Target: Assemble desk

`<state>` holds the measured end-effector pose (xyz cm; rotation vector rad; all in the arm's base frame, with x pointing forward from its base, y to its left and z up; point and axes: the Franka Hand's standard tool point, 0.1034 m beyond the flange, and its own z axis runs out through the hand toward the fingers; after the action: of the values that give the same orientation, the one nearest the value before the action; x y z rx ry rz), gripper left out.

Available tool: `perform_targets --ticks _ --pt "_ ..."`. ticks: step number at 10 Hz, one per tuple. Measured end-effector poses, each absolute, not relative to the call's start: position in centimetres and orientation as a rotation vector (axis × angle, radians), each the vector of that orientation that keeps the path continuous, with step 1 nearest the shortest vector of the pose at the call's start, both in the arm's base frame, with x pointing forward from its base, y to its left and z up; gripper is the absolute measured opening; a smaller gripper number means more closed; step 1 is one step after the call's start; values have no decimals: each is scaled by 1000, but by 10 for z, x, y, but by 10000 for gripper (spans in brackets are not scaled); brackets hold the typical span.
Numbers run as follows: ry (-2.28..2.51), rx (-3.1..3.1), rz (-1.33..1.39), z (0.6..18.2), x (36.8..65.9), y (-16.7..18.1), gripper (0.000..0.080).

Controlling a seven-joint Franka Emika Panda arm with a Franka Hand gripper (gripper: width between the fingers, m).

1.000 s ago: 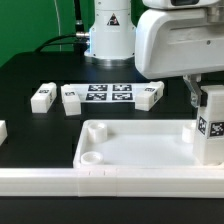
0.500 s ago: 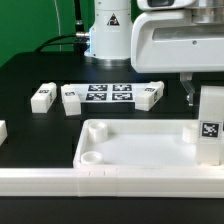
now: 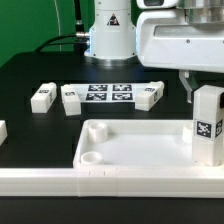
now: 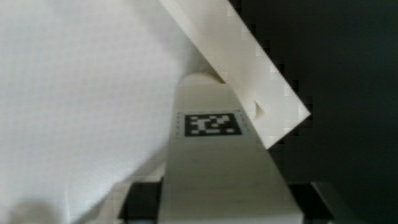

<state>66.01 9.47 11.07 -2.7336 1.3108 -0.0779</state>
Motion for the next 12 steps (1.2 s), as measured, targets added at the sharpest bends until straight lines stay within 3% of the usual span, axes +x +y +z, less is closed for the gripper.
perform_targets --ticks 3,6,7,8,9,12 --pt "1598 -2559 -32 110 658 97 290" --pt "1543 -2601 -11 110 658 99 299" --pt "1478 -2653 25 110 654 99 475" --pt "1384 -2703 8 110 656 100 475" --pt "1210 -2794 1 111 655 101 615" --pt "755 -2964 -30 114 658 102 648"
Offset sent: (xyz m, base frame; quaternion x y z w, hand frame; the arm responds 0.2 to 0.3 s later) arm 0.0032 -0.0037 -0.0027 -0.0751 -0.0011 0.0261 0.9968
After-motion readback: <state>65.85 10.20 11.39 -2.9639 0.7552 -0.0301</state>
